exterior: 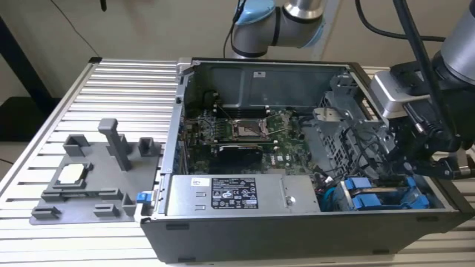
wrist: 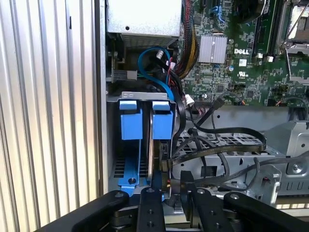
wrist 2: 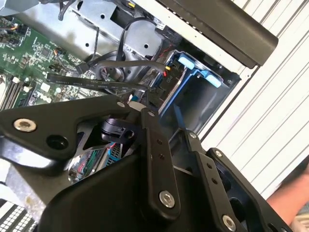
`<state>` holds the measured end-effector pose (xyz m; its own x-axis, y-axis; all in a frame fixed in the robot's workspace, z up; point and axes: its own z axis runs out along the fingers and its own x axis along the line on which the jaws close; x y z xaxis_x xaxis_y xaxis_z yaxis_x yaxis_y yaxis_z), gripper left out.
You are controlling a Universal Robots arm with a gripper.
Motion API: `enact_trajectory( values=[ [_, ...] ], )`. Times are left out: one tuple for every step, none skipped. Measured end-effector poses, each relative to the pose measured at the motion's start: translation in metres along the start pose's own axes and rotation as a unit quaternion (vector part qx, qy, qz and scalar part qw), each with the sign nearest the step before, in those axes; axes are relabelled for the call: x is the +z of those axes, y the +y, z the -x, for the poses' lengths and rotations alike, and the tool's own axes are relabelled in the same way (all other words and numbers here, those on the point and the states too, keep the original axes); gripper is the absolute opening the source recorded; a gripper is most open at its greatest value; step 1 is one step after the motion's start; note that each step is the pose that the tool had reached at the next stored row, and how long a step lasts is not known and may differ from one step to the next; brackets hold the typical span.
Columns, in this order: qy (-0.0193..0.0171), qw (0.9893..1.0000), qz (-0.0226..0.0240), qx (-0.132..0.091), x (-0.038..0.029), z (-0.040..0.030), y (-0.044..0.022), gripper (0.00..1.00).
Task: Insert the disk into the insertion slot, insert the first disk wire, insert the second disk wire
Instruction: 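Insert the second disk wire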
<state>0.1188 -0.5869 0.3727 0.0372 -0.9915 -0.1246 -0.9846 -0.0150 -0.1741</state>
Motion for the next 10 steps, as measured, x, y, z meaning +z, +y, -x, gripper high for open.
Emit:
enact_trajectory(
  values=[
    [0.0000,1.0000,0.0000,0.000,0.0000,0.0000,0.0000,0.21],
    [0.0000,1.0000,0.0000,0.000,0.0000,0.0000,0.0000,0.21],
    [0.0000,1.0000,0.0000,0.000,0.0000,0.0000,0.0000,0.15],
    [0.0000,1.0000,0.0000,0.000,0.0000,0.0000,0.0000,0.11],
    [0.0000,1.0000,0.0000,0.000,0.0000,0.0000,0.0000,0.11],
    [0.0000,1.0000,0.0000,0.000,0.0000,0.0000,-0.0001,0.11],
    [0.0000,1.0000,0.0000,0.000,0.0000,0.0000,-0.0001,0.11],
    [0.0000,1.0000,0.0000,0.000,0.0000,0.0000,-0.0001,0.11],
    [0.0000,1.0000,0.0000,0.000,0.0000,0.0000,-0.0001,0.11],
    [0.0000,1.0000,0.0000,0.000,0.0000,0.0000,-0.0001,0.11]
  ],
)
